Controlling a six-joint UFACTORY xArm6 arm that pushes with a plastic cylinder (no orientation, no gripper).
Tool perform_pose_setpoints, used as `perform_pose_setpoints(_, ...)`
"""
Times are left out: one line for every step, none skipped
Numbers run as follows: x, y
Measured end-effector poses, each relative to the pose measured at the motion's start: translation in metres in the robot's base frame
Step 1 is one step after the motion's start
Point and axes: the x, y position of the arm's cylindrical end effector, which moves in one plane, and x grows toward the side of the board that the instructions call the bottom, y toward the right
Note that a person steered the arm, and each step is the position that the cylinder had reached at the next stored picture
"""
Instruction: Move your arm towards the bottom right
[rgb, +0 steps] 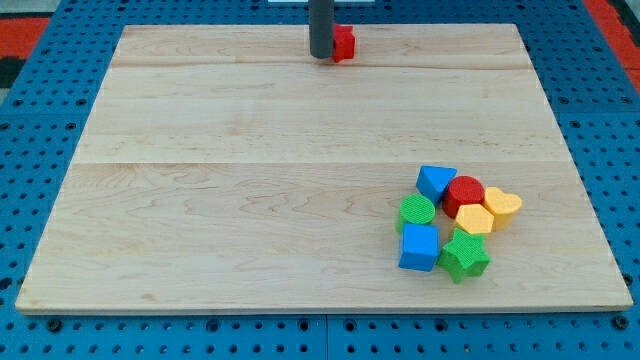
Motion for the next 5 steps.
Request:
perform_pose_setpoints(0.008, 0.006)
perform_pose_setpoints(0.021, 0.034)
perform_pose_setpoints(0.029, 0.069)
perform_pose_setpoints(0.019, 0.087)
perform_pose_setpoints(0.030, 0.130)
